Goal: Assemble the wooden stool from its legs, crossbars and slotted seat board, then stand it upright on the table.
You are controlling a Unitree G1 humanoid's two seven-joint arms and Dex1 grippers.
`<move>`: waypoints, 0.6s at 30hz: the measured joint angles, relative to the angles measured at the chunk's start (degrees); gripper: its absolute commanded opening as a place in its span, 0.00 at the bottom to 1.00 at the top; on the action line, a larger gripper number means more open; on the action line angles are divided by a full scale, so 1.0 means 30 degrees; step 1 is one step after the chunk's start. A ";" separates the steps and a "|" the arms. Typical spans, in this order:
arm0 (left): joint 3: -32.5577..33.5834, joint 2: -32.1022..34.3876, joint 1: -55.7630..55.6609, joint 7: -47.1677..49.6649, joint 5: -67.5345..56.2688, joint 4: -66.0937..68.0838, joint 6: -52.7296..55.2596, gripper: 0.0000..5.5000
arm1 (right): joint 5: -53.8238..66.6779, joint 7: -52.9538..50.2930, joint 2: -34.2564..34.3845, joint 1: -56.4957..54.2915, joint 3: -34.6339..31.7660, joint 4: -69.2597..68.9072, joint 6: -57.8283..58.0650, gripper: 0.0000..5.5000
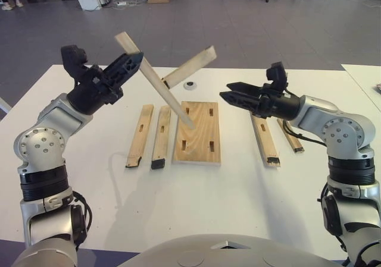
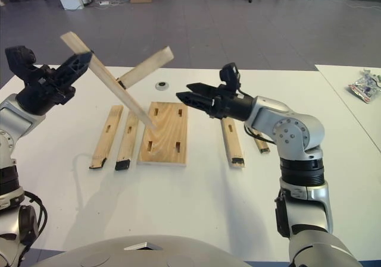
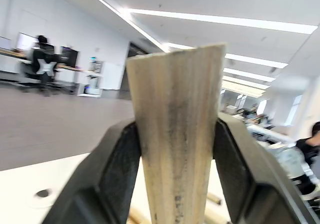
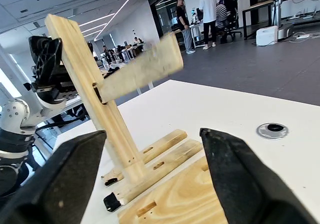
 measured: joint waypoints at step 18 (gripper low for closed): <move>-0.0309 0.0085 0.0168 -0.7857 0.3124 0.3286 -0.3382 0.37 | -0.2342 0.0318 -0.0025 -0.0214 -0.0473 0.1982 -0.1320 0.64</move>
